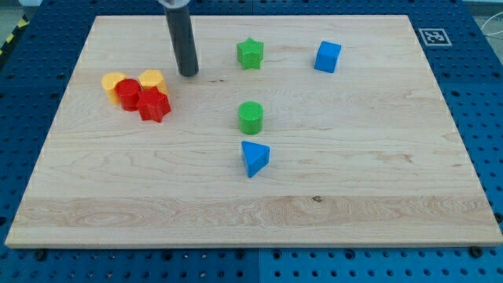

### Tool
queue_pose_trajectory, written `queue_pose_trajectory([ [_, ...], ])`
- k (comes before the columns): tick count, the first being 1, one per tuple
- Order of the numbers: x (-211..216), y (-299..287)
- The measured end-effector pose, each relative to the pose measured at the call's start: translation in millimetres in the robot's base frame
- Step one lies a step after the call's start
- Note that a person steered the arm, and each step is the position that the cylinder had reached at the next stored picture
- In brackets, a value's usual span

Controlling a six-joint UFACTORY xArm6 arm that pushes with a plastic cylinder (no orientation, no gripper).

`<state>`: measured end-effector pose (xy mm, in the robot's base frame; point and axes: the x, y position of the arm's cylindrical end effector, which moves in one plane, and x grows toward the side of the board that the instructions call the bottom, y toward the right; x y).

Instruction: Push the green star towards the green circle

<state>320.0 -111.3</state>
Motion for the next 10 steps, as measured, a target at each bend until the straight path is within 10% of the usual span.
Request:
queue_pose_trajectory([
  [6,-38.6,77.4],
  [10,34.6,110.0],
])
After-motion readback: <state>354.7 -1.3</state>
